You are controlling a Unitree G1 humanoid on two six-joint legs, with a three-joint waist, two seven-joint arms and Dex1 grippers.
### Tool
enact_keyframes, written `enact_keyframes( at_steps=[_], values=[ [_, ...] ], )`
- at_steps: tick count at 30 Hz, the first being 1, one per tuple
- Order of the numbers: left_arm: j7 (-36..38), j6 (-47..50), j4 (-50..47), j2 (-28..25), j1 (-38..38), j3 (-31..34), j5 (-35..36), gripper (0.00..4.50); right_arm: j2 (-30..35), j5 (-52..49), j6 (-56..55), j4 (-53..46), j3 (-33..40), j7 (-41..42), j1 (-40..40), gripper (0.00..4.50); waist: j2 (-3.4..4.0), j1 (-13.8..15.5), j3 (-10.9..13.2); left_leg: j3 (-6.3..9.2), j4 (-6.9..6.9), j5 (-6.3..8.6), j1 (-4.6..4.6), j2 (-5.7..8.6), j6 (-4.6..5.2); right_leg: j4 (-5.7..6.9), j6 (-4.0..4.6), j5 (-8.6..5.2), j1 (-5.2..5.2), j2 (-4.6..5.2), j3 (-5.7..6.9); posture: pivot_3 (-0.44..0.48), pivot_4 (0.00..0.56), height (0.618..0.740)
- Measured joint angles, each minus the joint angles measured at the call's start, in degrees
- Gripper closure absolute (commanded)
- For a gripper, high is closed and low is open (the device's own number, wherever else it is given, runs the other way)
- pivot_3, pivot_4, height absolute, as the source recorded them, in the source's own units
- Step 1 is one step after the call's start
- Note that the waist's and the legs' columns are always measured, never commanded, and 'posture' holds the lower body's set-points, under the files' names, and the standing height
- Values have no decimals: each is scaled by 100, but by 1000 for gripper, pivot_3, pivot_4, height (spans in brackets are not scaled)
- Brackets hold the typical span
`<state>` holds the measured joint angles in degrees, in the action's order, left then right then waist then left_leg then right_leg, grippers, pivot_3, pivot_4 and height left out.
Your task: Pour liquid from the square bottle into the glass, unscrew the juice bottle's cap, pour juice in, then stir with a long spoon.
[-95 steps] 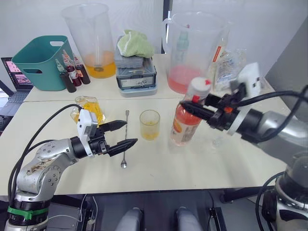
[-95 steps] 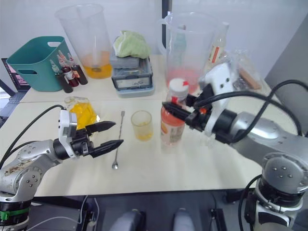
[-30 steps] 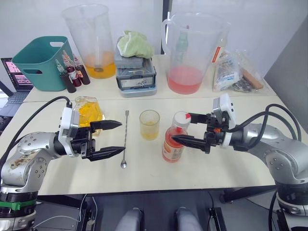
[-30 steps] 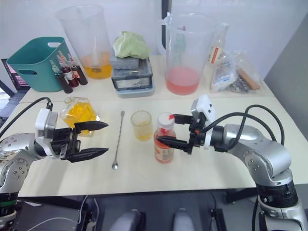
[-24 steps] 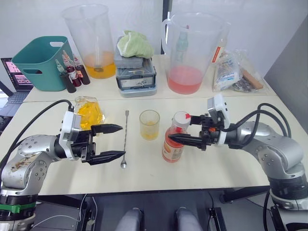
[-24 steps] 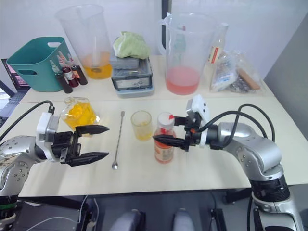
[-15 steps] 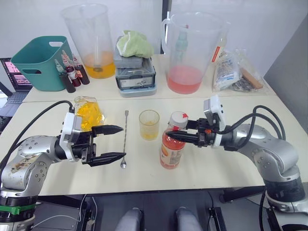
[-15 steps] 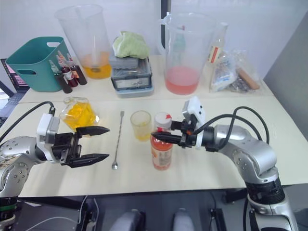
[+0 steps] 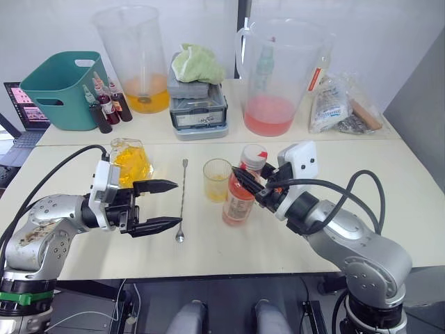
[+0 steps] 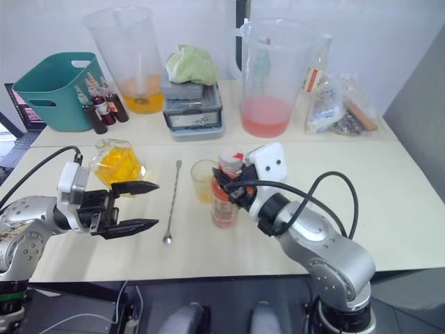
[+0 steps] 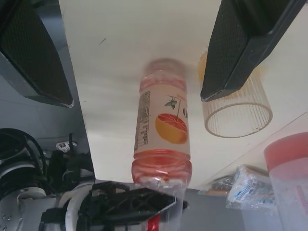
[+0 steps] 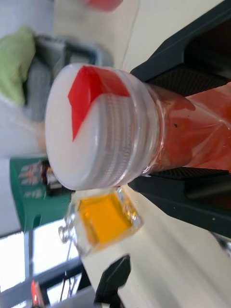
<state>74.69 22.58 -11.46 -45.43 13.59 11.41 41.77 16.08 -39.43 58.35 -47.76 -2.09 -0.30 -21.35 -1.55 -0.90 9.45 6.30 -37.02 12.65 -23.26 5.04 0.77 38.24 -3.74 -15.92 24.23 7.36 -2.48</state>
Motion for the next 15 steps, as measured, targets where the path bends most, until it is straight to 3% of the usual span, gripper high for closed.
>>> enact_keyframes(
  at_steps=[8,10,14,15],
  values=[
    [237,-3,182,5,198,-146,-18,0,-127,-117,404,-265,5,-290,167,3074,0,-60,0,-1,2,0,6,-3,0,20,1,0,4,-4,0,0,150,740],
    [254,-3,242,6,206,-152,-25,0,-183,-177,469,-301,19,-347,176,2038,0,-74,0,-1,2,0,8,-4,0,21,1,0,3,-4,1,0,150,740],
    [297,-3,252,7,250,-162,-97,0,-123,-240,452,-394,72,-283,174,500,0,-106,0,0,2,0,9,-3,0,23,1,0,0,-4,1,0,150,740],
    [301,-4,254,7,251,-162,-100,0,-100,-246,449,-394,91,-255,172,331,0,-106,0,0,1,0,9,-3,0,23,1,0,0,-4,1,0,150,740]
  ],
)
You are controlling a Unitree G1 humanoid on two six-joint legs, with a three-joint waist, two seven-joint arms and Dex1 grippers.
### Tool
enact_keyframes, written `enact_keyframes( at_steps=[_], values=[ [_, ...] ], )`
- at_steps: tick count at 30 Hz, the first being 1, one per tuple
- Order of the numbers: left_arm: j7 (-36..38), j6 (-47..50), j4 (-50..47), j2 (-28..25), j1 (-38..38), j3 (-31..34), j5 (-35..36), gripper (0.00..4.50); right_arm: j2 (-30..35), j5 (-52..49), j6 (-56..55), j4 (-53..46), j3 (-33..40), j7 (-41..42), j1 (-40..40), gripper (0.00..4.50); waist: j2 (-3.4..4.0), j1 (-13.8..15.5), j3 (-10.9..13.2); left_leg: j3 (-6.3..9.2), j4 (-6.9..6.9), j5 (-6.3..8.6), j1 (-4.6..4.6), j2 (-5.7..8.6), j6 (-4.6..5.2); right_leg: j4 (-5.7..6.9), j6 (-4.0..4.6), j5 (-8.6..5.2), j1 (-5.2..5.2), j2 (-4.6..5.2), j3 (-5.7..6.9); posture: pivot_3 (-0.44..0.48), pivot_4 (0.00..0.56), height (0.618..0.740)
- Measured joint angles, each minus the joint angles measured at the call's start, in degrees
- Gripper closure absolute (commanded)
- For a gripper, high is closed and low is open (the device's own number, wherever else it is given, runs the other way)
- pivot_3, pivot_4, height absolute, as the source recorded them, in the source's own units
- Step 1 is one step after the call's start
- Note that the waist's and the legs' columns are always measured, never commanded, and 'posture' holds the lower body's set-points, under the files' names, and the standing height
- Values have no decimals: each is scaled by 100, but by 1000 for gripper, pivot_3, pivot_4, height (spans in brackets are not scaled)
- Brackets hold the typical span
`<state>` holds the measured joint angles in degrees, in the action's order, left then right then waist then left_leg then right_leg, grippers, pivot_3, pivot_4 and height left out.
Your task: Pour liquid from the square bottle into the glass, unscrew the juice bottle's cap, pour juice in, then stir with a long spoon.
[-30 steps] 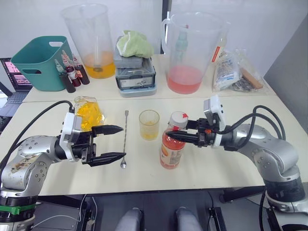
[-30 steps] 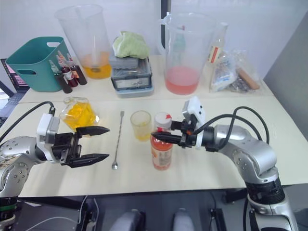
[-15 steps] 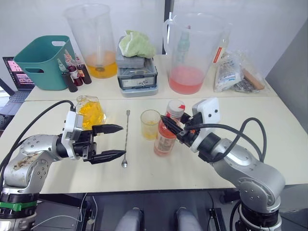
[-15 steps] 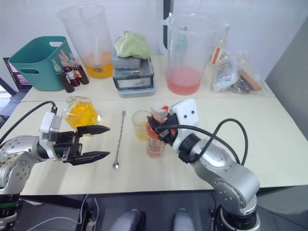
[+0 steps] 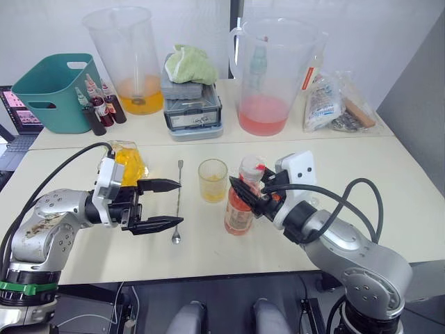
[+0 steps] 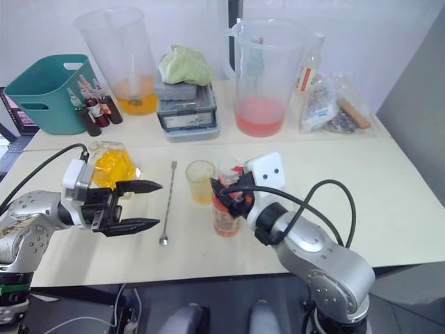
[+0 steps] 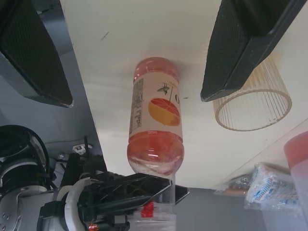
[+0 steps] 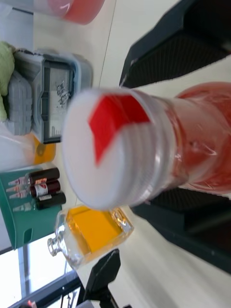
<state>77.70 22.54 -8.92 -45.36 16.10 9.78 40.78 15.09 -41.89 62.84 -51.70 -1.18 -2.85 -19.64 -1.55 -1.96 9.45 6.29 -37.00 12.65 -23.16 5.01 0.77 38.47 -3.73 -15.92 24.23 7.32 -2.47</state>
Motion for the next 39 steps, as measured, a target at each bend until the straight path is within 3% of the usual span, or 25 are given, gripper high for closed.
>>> enact_keyframes(
  at_steps=[1,7,13,19,27,28,35,39],
  values=[
    [7,-3,7,8,5,-2,-10,0,62,-77,-12,4,96,112,0,41,0,3,0,0,0,0,0,0,0,-1,0,0,0,0,0,0,150,740],
    [7,-31,82,117,103,-78,-35,0,1357,-1182,-323,412,1091,1875,-75,41,0,22,0,-1,-2,1,2,-5,3,-17,0,0,-13,-3,6,0,150,740],
    [8,-114,104,129,176,-106,-53,0,2355,-1348,-881,1703,969,4100,-349,41,-1,0,0,-10,-4,2,2,-10,5,-29,0,0,-18,-7,7,0,150,740],
    [-16,-112,77,105,159,-90,-70,0,2432,-520,-1758,3135,201,5455,-981,41,-1,-32,0,-12,-5,2,-1,-11,4,-27,0,0,-12,-7,5,0,150,740],
    [-87,-97,-82,-27,-37,55,-41,0,2259,-81,-2293,3900,-271,6468,-1554,41,-1,-28,0,-11,-10,4,-6,-9,7,-29,0,0,-8,-1,5,0,150,740],
    [-97,-93,-108,-35,-50,60,-37,0,2220,-39,-2343,3957,-302,6543,-1598,554,-1,-25,0,-10,-10,4,-6,-9,7,-29,0,0,-8,-1,6,0,150,740],
    [-174,-49,-190,-145,-126,158,-24,0,2056,189,-2480,4107,-381,6776,-1680,2862,-1,-7,0,-8,-11,4,-7,-7,7,-28,0,1,-8,1,5,0,150,740],
    [-183,-42,-242,-145,-127,159,-24,0,1954,270,-2527,4105,-387,6781,-1677,2982,-1,-13,0,-9,-11,4,-8,-7,7,-27,0,1,-5,1,5,0,150,740]
  ],
)
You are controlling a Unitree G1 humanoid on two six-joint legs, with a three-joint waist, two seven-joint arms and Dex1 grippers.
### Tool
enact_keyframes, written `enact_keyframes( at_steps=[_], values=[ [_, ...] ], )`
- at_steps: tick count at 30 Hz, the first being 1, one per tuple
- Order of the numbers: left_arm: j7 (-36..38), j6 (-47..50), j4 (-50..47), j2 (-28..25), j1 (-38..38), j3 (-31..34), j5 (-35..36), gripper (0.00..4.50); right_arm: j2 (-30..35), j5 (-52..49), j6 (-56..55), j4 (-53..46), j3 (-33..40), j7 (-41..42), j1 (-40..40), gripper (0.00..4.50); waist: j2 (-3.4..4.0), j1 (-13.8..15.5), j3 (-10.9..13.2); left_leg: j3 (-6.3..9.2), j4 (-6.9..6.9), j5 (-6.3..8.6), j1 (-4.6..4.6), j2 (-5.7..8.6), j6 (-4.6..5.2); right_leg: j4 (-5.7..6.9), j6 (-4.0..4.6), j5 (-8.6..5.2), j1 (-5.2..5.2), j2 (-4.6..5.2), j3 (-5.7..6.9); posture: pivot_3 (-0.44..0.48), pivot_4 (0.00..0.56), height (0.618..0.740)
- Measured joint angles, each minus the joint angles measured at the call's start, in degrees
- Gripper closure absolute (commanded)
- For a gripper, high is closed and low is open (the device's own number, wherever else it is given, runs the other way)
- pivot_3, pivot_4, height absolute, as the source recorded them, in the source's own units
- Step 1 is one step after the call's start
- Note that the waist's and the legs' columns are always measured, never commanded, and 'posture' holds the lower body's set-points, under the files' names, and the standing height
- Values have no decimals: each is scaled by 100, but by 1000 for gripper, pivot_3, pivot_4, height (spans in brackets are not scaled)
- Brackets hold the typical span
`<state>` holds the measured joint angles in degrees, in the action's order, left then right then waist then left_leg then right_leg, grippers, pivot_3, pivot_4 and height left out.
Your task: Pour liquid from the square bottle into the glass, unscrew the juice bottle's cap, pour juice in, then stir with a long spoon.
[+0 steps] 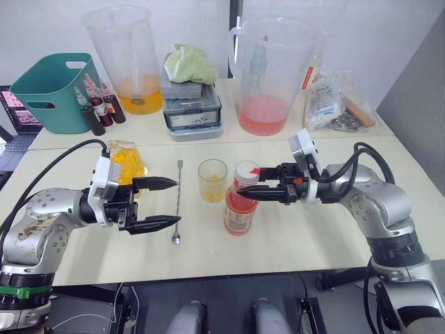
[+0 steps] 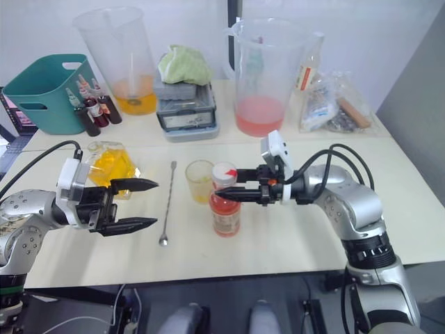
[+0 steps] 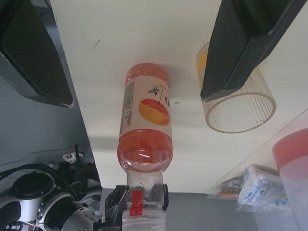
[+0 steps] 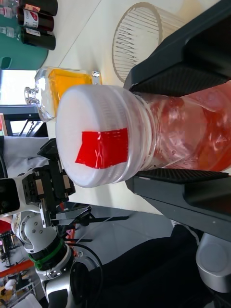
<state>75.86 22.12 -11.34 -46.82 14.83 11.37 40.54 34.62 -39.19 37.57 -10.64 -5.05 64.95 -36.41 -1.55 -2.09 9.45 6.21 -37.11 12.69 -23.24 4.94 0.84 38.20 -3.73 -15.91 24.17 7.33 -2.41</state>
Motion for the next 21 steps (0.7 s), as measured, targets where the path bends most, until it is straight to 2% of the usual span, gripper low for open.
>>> enact_keyframes(
  at_steps=[4,8,15,21],
  values=[
    [-7,1,-4,0,7,-4,-1,0,-44,13,0,-137,24,-103,88,2982,0,-6,0,0,2,0,0,-1,0,2,0,0,3,0,0,0,150,740],
    [-12,1,-1,3,48,-26,-2,0,-44,12,64,-681,65,-510,331,2982,0,-5,0,1,1,0,-1,0,0,3,0,0,4,0,0,0,150,740],
    [-12,-6,16,71,97,-124,-8,0,-137,-353,851,-2068,359,-1942,444,2982,0,7,0,2,1,0,-5,1,0,3,0,0,6,1,-1,0,150,740],
    [-3,-13,96,151,126,-156,-13,0,-266,-593,1444,-2667,370,-2979,642,2982,0,9,0,2,1,0,-6,5,0,3,0,0,6,3,-1,0,150,740]
  ],
)
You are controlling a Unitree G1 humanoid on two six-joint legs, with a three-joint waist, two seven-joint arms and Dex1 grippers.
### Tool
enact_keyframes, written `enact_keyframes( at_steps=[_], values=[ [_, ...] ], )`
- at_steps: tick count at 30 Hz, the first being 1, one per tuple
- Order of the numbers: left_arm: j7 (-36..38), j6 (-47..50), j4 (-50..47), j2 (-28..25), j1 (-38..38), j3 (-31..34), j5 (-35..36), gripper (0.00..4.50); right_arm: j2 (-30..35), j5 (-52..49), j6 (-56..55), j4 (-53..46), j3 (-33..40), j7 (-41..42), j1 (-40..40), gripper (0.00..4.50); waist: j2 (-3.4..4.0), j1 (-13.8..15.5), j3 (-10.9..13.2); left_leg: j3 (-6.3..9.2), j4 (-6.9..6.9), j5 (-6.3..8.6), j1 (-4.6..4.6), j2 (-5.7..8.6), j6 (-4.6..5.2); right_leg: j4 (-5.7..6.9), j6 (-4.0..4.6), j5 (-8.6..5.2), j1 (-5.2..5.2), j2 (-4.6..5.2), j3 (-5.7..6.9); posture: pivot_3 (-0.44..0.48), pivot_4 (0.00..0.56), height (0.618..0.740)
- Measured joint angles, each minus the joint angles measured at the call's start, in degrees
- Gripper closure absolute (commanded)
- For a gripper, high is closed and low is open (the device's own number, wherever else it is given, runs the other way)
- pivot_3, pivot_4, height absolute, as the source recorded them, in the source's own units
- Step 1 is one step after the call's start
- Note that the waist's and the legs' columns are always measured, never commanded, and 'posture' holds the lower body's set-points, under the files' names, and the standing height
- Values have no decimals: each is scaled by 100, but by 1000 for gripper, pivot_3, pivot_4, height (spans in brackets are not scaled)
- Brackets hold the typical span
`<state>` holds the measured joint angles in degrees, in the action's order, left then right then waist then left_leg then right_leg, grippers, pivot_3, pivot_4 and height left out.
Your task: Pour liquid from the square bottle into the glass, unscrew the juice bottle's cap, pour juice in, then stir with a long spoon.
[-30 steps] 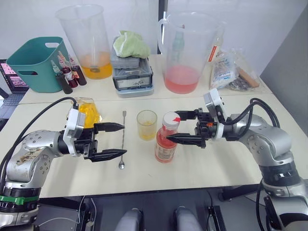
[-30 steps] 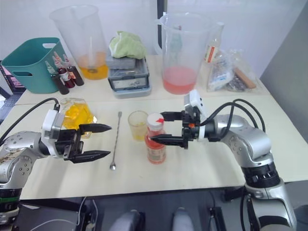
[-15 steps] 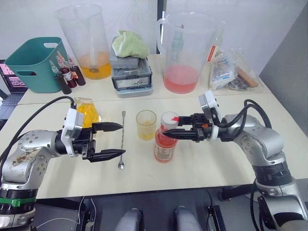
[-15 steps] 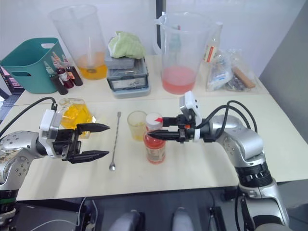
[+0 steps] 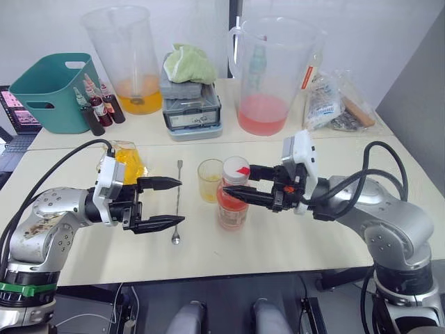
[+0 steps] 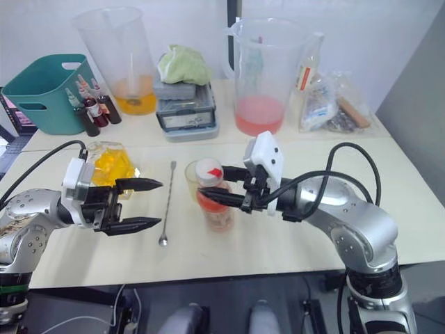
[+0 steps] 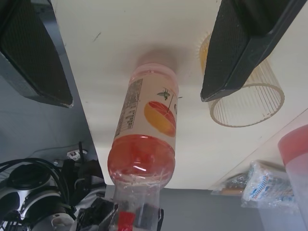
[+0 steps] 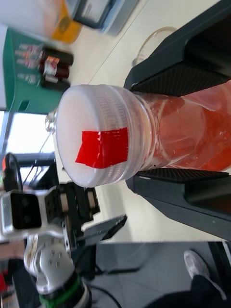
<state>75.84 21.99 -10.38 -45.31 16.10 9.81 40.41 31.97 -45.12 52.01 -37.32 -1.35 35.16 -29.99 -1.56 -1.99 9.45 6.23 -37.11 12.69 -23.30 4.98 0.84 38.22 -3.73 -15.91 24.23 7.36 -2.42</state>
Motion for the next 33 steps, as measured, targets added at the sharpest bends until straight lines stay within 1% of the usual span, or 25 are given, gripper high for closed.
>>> enact_keyframes(
  at_steps=[5,9,15,23,26,33],
  values=[
    [12,0,2,34,94,-77,-4,0,-34,-19,142,-192,-55,-417,31,2982,0,2,0,0,0,0,1,1,0,0,0,0,-1,1,1,0,150,740],
    [19,-1,8,37,118,-105,-4,0,-40,18,142,-209,-151,-589,173,2982,0,-8,0,0,0,0,1,2,0,1,0,0,-1,1,1,0,150,740],
    [23,-17,28,50,149,-133,-6,0,-144,143,141,-209,-236,-844,174,2982,0,-11,0,0,0,0,2,1,0,2,0,0,0,0,1,0,150,740],
    [7,-23,31,51,149,-133,-7,0,-584,344,93,-311,-255,-1395,434,2982,0,-14,0,0,0,0,3,2,0,4,0,0,-1,0,0,0,150,740],
    [4,-26,31,57,149,-133,-6,0,-662,416,86,-323,-271,-1455,459,2982,0,-16,0,0,0,0,4,2,0,7,0,0,0,0,0,0,150,740],
    [6,-30,34,57,149,-133,-7,0,-722,658,-318,-522,-381,-1420,882,2982,0,-25,-1,0,0,0,14,2,0,21,0,0,-3,-1,0,0,150,740]
  ],
)
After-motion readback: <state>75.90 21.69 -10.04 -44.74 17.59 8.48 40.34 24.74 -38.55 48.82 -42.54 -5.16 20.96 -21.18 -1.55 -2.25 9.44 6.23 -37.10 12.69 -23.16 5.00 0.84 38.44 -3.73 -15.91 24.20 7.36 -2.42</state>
